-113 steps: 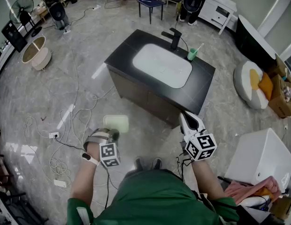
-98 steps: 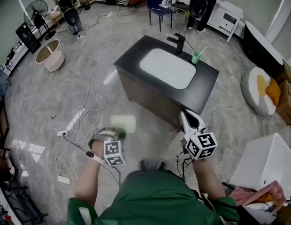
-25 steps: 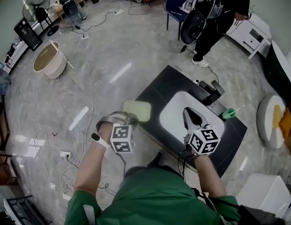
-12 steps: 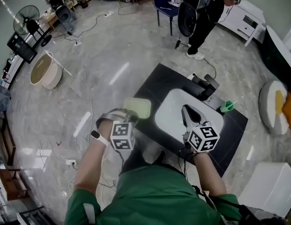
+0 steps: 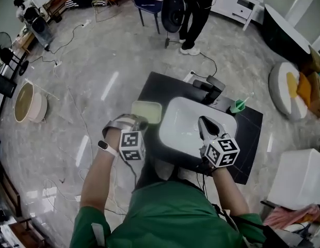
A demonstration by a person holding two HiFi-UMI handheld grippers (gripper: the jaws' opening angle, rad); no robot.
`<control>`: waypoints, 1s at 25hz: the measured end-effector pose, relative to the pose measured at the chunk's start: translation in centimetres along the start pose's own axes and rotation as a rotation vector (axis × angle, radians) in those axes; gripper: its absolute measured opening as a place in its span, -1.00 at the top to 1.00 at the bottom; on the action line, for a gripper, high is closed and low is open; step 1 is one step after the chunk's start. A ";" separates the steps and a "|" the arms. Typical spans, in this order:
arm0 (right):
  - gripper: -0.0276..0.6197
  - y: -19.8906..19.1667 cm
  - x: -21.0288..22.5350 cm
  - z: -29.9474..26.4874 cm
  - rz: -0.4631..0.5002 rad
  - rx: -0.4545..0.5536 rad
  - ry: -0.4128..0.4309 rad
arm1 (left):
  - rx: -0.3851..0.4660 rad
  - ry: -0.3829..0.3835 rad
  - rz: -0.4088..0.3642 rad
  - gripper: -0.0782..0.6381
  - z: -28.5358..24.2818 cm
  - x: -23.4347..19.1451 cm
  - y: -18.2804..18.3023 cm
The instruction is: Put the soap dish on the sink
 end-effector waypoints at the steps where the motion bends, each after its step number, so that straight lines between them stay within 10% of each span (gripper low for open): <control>1: 0.86 0.1 -0.1 -0.4 -0.005 -0.003 -0.017 | 0.005 -0.001 -0.017 0.73 -0.3 -0.8 -0.4; 25: 0.86 -0.7 -1.4 -6.5 -0.138 -0.051 -0.377 | 0.104 -0.112 -0.252 0.72 -13.9 -16.3 -6.7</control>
Point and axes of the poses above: the fingertips, and each gripper's own axes: z backward along the fingers, x to its right, y out of its top, the point moved 9 cm from there along z, backward along the fingers, and after that the axes turned 10 degrees about -y, right-handed, at the moved point
